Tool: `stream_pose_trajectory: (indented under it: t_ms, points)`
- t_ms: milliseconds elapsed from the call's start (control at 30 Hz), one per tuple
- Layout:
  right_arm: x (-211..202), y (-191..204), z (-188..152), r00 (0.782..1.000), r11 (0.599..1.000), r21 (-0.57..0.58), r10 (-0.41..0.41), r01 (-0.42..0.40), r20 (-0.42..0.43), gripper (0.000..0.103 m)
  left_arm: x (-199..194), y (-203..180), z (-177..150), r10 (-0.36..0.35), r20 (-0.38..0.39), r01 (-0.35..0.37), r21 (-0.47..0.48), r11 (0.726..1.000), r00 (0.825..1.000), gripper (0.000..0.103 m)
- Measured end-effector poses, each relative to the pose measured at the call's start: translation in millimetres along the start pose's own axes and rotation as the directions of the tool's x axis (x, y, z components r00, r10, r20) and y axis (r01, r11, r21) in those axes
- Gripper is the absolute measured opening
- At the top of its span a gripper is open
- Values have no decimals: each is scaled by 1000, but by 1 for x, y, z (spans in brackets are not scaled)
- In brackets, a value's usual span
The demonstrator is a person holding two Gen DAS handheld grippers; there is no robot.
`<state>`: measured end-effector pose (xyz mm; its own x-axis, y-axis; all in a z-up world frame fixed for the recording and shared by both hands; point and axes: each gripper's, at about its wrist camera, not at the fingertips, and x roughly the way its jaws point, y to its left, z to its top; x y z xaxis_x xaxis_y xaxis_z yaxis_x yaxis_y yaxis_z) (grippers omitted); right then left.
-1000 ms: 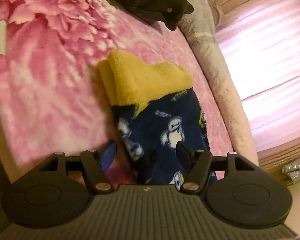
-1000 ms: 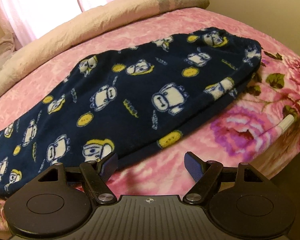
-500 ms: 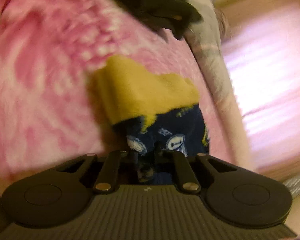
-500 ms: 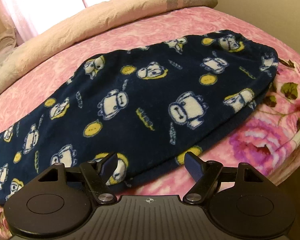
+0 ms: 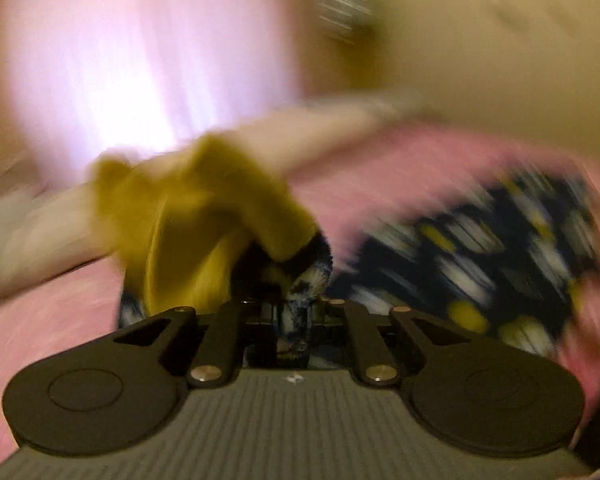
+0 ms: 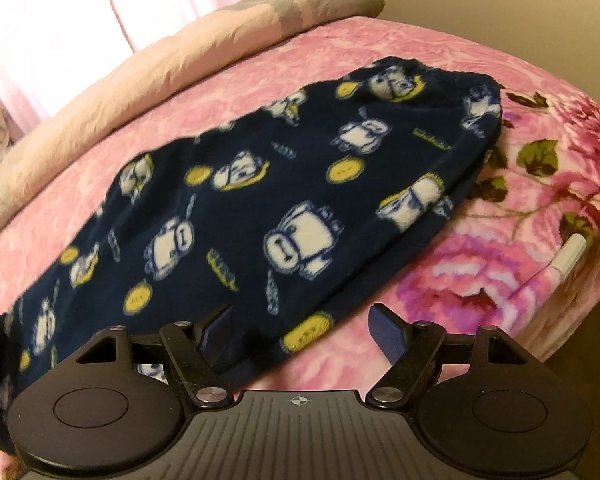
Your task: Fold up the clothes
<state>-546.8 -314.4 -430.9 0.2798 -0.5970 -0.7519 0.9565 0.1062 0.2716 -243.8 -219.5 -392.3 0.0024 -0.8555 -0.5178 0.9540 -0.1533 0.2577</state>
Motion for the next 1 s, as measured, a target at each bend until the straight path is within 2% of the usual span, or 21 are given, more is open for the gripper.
stream_pose_trajectory:
  t_ms: [67, 167, 300, 367, 433, 533, 600, 633, 667, 733, 767, 800, 867, 900, 967, 1000]
  points:
    - [0, -3, 2, 1000, 1000, 19, 8, -8, 1, 76, 25, -41, -22, -60, -94, 70, 101, 992, 994, 17]
    - [-1, -6, 4, 999, 997, 60, 42, -42, -2, 76, 31, -75, -47, -17, -101, 40, 232, 972, 995, 16]
    - [-6, -4, 7, 989, 984, 102, 145, -147, 30, 76, 5, -42, -43, -83, -100, 92, 92, 991, 991, 32]
    - [-4, 2, 7, 972, 963, 133, 230, -234, 43, 76, -8, -25, -41, -116, -97, 118, 22, 993, 989, 32]
    - [1, 9, 7, 937, 921, 174, 348, -350, 39, 76, -20, -9, -39, -148, -91, 144, -49, 988, 985, 32]
    - [13, 20, 3, 867, 833, 276, 498, -480, 5, 76, -39, 16, -37, -191, -79, 177, -157, 972, 978, 32]
    - [22, 25, -4, 829, 774, 365, 559, -517, -12, 76, -48, 34, -44, -191, -83, 167, -238, 957, 978, 31]
    - [25, 27, -8, 818, 754, 400, 575, -522, -14, 76, -50, 42, -48, -191, -86, 161, -272, 949, 978, 30]
    - [28, 28, -12, 811, 736, 430, 585, -523, -14, 76, -53, 49, -52, -191, -88, 157, -304, 940, 978, 30]
    - [35, 32, -15, 828, 740, 457, 561, -493, -15, 76, -53, 58, -57, -191, -96, 148, -342, 928, 977, 30]
    - [39, 34, -15, 837, 746, 460, 547, -481, -12, 72, -52, 60, -59, -191, -101, 145, -349, 926, 976, 30]
    - [42, 35, -15, 845, 753, 459, 534, -472, -7, 46, -53, 63, -60, -191, -103, 144, -350, 925, 976, 30]
    - [44, 39, -13, 849, 762, 452, 527, -463, -20, 10, -58, 66, -62, -184, -98, 142, -336, 931, 978, 30]
    - [41, 41, -12, 844, 760, 444, 536, -475, -13, 5, -60, 68, -63, -179, -94, 140, -328, 934, 979, 30]
    - [23, 39, -7, 831, 745, 424, 555, -514, 33, 5, -64, 74, -66, -171, -92, 133, -323, 937, 981, 30]
    - [16, 36, -5, 832, 746, 415, 553, -520, 47, 5, -63, 77, -69, -167, -99, 127, -326, 937, 981, 30]
